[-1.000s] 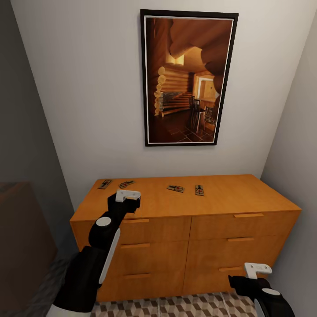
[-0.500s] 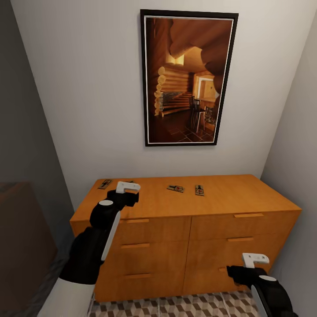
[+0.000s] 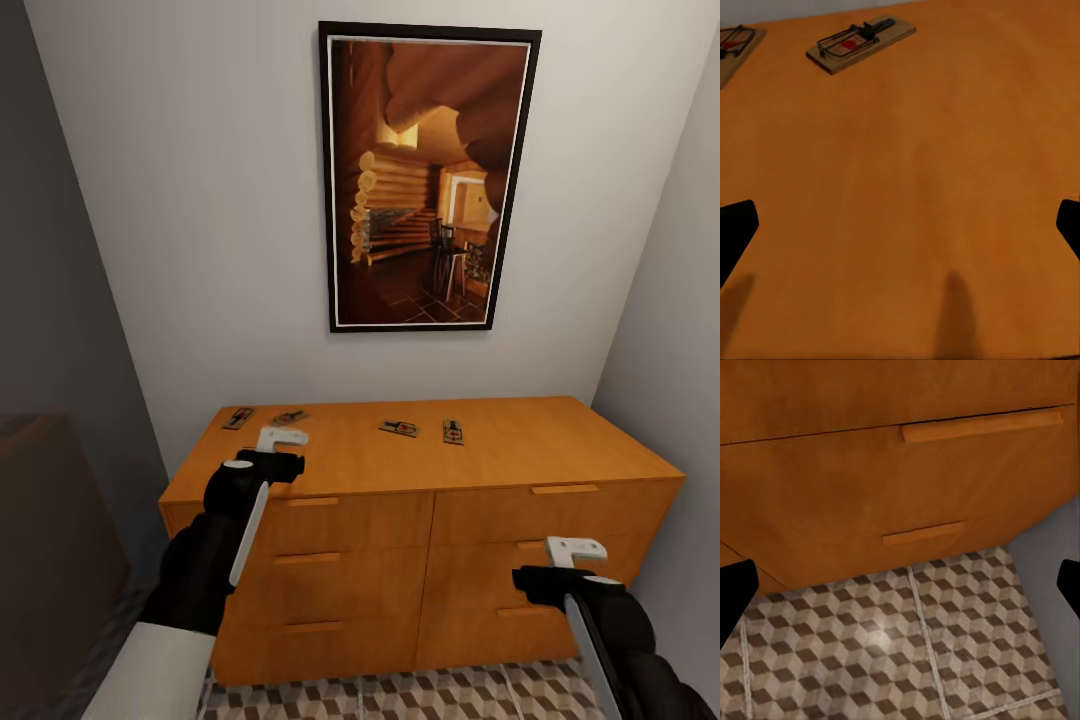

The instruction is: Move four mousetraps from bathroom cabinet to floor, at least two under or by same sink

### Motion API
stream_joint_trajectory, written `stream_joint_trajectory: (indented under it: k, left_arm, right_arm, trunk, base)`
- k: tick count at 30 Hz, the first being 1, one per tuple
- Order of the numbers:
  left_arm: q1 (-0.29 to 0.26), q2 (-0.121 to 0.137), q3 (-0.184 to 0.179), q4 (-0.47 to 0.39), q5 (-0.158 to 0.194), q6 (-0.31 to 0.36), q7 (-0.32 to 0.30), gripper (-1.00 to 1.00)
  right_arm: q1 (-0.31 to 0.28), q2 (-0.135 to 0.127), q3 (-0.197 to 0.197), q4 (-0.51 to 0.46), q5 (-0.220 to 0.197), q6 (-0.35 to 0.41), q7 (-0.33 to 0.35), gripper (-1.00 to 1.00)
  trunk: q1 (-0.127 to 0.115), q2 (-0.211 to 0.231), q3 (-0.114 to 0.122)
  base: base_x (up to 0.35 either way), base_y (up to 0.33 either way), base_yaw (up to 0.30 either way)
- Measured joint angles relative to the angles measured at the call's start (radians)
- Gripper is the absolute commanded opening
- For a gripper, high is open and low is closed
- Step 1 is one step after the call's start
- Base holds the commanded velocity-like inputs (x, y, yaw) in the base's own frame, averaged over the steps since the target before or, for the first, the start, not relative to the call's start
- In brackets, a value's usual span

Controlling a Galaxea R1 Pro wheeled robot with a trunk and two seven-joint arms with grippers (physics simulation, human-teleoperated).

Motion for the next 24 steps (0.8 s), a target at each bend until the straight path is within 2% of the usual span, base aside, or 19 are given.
stream_joint_trajectory:
  k: [5, 19, 24]
  left_arm:
    - [-0.001, 0.001, 0.012, 0.030, 0.000, 0.000, 0.000, 1.00]
    - [-0.001, 0.007, 0.023, 0.083, 0.001, -0.005, -0.001, 1.00]
    - [-0.001, 0.008, 0.024, 0.086, 0.002, -0.007, -0.002, 1.00]
  right_arm:
    - [-0.055, 0.000, 0.000, -0.005, 0.000, 0.075, 0.000, 1.00]
    - [-0.206, -0.004, 0.000, -0.009, 0.000, 0.076, 0.001, 1.00]
    - [-0.282, -0.006, 0.000, -0.009, 0.000, 0.076, 0.001, 1.00]
  trunk:
    - [0.000, 0.000, 0.000]
    - [0.000, 0.000, 0.000]
    - [0.000, 0.000, 0.000]
  base:
    - [0.000, 0.000, 0.000]
    - [0.000, 0.000, 0.000]
    - [0.000, 0.000, 0.000]
